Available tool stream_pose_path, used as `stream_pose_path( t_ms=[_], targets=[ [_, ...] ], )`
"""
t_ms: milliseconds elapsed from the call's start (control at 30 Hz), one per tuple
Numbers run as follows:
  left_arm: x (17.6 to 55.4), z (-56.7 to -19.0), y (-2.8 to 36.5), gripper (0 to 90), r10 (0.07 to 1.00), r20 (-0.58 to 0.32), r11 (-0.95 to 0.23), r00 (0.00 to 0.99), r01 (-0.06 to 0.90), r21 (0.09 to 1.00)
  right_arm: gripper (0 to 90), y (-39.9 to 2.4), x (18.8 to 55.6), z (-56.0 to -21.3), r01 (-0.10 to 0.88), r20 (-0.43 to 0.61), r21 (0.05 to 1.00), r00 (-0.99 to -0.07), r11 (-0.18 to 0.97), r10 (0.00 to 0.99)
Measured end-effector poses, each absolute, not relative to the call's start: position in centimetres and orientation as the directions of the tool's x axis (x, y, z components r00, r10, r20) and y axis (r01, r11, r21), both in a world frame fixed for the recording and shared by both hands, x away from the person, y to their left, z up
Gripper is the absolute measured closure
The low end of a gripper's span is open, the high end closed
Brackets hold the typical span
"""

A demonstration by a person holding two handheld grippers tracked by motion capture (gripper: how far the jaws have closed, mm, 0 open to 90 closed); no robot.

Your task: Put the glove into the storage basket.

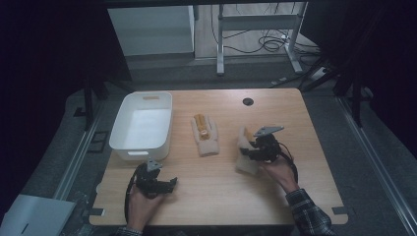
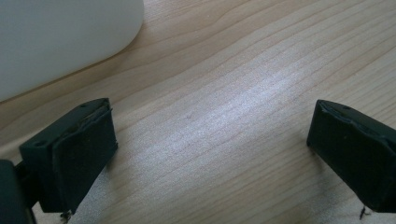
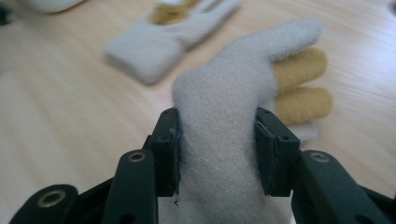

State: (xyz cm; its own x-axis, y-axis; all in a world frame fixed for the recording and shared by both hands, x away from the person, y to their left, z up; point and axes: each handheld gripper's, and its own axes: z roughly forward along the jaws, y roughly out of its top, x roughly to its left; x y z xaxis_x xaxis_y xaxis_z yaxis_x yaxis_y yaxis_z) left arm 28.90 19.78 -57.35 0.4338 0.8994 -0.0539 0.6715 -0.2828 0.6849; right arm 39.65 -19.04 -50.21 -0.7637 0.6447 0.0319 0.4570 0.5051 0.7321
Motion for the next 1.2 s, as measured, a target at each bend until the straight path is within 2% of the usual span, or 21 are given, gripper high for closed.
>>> stream_pose_path(
  t_ms=[233,400,500,667,900,1200],
  targets=[
    [28.9,-57.3,19.8,1.4,0.899,-0.053,-0.285,0.435,0.672,0.684,54.6,-16.0,37.5,-52.1,0.415,0.039,0.707,-0.831,0.573,0.554],
    [28.9,-57.3,19.8,1.4,0.899,-0.053,-0.285,0.435,0.672,0.684,47.8,-15.4,37.1,-54.4,0.423,0.047,0.683,-0.839,0.596,0.542],
    [28.9,-57.3,19.8,1.4,0.899,-0.053,-0.285,0.435,0.672,0.684,41.9,-15.5,37.0,-53.9,0.42,0.041,0.684,-0.838,0.596,0.544],
    [28.9,-57.3,19.8,1.4,0.899,-0.053,-0.285,0.435,0.672,0.683,39.8,-16.0,37.4,-52.4,0.412,0.039,0.71,-0.833,0.572,0.552],
    [28.9,-57.3,19.8,1.4,0.898,-0.051,-0.289,0.438,0.672,0.681,40.3,-15.8,39.3,-51.4,0.437,0.048,0.719,-0.807,0.54,0.588],
    [28.9,-57.3,19.8,1.4,0.898,-0.051,-0.289,0.438,0.671,0.683,39.8,-13.2,42.3,-51.1,0.454,0.049,0.727,-0.783,0.515,0.621]
  ],
)
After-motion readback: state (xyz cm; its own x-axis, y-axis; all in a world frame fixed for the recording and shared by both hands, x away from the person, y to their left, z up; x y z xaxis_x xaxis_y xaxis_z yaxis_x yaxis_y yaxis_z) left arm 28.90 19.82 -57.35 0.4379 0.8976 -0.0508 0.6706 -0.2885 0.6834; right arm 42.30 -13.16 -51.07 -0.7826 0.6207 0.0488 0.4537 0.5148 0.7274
